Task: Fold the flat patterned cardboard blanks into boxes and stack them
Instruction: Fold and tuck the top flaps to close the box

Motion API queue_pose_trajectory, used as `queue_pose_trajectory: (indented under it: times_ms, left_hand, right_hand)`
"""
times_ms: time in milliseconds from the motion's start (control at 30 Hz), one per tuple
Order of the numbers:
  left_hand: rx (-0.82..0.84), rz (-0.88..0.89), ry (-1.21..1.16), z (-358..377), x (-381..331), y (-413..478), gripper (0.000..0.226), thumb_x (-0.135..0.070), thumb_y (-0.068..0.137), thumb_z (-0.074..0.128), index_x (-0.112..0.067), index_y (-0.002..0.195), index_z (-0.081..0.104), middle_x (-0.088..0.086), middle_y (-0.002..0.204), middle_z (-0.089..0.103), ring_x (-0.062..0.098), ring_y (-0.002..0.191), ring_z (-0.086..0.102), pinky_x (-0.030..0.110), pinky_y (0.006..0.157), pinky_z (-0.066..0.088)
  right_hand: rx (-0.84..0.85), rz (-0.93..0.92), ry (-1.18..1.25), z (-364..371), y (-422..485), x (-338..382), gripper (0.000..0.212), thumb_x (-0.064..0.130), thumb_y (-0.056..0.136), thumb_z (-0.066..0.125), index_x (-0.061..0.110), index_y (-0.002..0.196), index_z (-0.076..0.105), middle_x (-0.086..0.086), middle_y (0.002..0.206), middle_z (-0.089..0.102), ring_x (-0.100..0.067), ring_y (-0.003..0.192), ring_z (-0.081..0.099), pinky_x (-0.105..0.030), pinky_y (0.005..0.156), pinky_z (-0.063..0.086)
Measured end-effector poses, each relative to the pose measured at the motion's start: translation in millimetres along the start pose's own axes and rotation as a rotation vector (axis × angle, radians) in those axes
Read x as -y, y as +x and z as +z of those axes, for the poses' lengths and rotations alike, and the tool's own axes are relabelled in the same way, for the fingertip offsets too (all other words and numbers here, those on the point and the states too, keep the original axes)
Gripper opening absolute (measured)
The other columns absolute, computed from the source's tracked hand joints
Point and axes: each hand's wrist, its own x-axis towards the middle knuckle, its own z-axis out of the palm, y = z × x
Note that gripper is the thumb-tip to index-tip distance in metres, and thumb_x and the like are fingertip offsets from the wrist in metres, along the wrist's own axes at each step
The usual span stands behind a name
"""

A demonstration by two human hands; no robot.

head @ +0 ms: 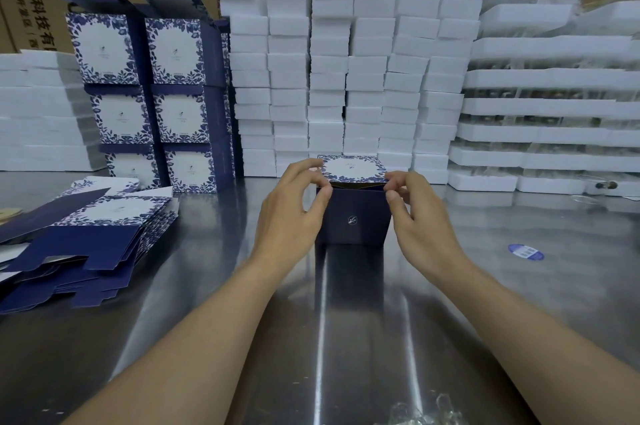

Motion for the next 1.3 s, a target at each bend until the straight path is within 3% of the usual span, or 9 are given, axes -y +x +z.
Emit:
queue_pose_trajectory:
  times_ms: [167,233,333,433,533,800,967,1167,1300]
  left_hand:
    - [0.02,-0.028,0.001,-0.3,2.5,-0.7,0.008,-0.032,0.104,0.062,-0.034,0.097,0.065,-0.03,0.135,0.057,-0.006,0.115,0.058,0.042,0.084,0.058]
    - [0.037,-0.066,-0.04,1.7,3.4,-1.4,0.011,-0.036,0.103,0.062,-0.041,0.112,0.061,-0.03,0.135,0.054,-0.01,0.121,0.054,0.038,0.093,0.057]
    - [0.1,-0.168,-0.141,4.1,4.1,-3.9,0.047,-0.052,0.097,0.066,-0.049,0.142,0.051,-0.029,0.141,0.05,-0.011,0.125,0.052,0.03,0.105,0.049]
    - [0.104,-0.145,-0.066,5.4,3.4,-4.8,0.056,-0.05,0.092,0.071,-0.037,0.144,0.056,-0.024,0.139,0.053,-0.005,0.126,0.052,0.036,0.108,0.052]
    - [0.056,-0.124,-0.036,4.4,1.3,-2.5,0.038,-0.044,0.095,0.071,-0.036,0.131,0.064,-0.025,0.13,0.057,-0.003,0.12,0.058,0.038,0.097,0.057]
    - [0.0,-0.152,-0.045,2.0,-4.5,-1.8,0.039,-0.04,0.096,0.073,-0.041,0.133,0.058,-0.024,0.122,0.057,-0.008,0.108,0.059,0.013,0.086,0.045]
    - [-0.091,-0.246,-0.089,3.1,-4.0,0.8,0.043,-0.033,0.097,0.074,-0.035,0.137,0.057,-0.015,0.127,0.055,-0.009,0.108,0.058,0.034,0.096,0.056]
    - [-0.177,-0.262,-0.133,2.8,-13.2,3.3,0.036,-0.026,0.099,0.067,-0.039,0.132,0.058,-0.019,0.125,0.062,0.0,0.114,0.06,0.04,0.097,0.055]
    - [-0.244,-0.184,-0.126,-3.7,-28.7,4.2,0.045,-0.016,0.093,0.056,-0.034,0.134,0.059,-0.019,0.126,0.062,0.006,0.12,0.056,0.041,0.107,0.046]
  right_hand:
    - [-0.02,0.002,0.005,2.0,0.8,1.6,0.014,0.014,0.108,0.051,0.026,0.105,0.056,0.017,0.125,0.057,-0.009,0.111,0.06,-0.041,0.1,0.05]
    - [-0.033,0.028,0.077,1.3,0.6,3.1,0.015,0.019,0.105,0.057,0.031,0.113,0.055,0.022,0.125,0.055,0.0,0.108,0.063,-0.028,0.092,0.052]
    - [0.004,0.054,0.129,0.4,-1.1,5.4,0.031,0.029,0.101,0.065,0.041,0.127,0.052,0.025,0.132,0.055,0.013,0.11,0.061,-0.006,0.083,0.045]
    - [0.022,0.037,0.046,0.2,-1.7,4.2,0.035,0.034,0.099,0.069,0.04,0.131,0.057,0.025,0.131,0.055,0.014,0.111,0.059,-0.013,0.089,0.045]
    - [-0.002,0.012,-0.007,-0.6,-1.8,4.2,0.024,0.034,0.099,0.069,0.038,0.122,0.062,0.024,0.124,0.054,0.013,0.107,0.059,-0.022,0.089,0.048]
    - [-0.018,0.021,0.047,-1.6,-1.5,10.8,0.034,0.025,0.099,0.066,0.043,0.125,0.056,0.022,0.126,0.058,0.007,0.104,0.061,-0.021,0.081,0.048]
    - [0.05,-0.066,0.018,1.5,-2.3,12.0,0.065,-0.01,0.097,0.046,0.045,0.13,0.054,0.022,0.126,0.057,-0.002,0.103,0.063,-0.014,0.082,0.048]
    - [0.048,-0.214,-0.11,0.9,-1.0,14.8,0.063,-0.006,0.096,0.064,0.046,0.131,0.056,0.02,0.11,0.055,-0.004,0.1,0.062,-0.013,0.083,0.043]
    - [0.047,-0.376,-0.231,2.2,-5.1,25.3,0.062,0.008,0.091,0.076,0.042,0.138,0.055,0.021,0.117,0.055,-0.001,0.109,0.055,-0.029,0.094,0.049]
